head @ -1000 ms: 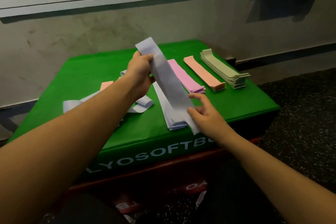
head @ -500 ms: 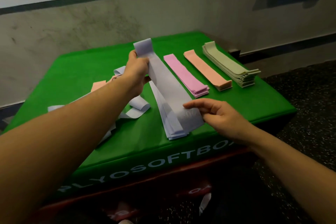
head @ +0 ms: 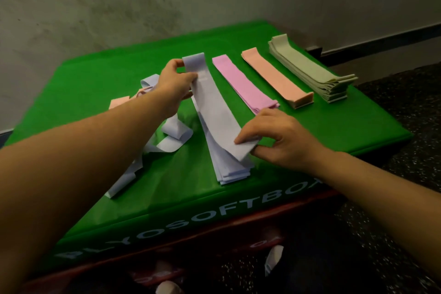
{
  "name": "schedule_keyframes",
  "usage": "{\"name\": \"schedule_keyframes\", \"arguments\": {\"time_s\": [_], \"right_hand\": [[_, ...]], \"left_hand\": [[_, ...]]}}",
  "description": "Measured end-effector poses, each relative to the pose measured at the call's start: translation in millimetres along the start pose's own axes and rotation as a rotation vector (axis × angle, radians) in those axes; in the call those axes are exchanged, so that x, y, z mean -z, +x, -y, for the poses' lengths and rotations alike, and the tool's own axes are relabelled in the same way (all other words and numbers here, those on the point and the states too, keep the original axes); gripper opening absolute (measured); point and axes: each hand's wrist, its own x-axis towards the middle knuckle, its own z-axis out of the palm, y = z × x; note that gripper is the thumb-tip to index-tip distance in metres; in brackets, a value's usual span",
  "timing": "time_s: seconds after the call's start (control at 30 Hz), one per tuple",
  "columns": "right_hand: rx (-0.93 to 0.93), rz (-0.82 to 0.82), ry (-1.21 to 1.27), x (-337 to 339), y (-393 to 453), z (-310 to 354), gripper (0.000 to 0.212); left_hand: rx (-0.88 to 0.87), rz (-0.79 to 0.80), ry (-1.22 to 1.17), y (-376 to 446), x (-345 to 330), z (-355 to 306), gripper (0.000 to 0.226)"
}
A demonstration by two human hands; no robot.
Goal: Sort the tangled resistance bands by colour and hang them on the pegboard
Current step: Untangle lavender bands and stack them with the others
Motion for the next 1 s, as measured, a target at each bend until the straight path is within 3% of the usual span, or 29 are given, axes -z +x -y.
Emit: {"name": "schedule_keyframes", "arguments": {"time_s": [0.3,0.47,0.8,0.9,1.0], "right_hand": [[0.127,0.193,-0.075,-21,1,-18,0.019],[0.069,0.226,0.037,-20,-2,-19,0.024],[0.102,0.225,-0.039,-23,-6,-20,0.028],[0.03,0.191,0.051,-21,-6,-20,0.034],[-0.064,0.166,0.134,-20,-5,-20,0.035]], "left_hand": [[-0.037,0.007,0.187,34,-8,27,0.031],[-0.099,0.041,0.331,39,-13,35,0.048],[-0.222,0.045,0.727,47,-6,41,0.044],[-0.266,0.006,0.671,43,-1,37,0.041],[-0.301,-0.009,0.568,30,7,31,0.022]]}}
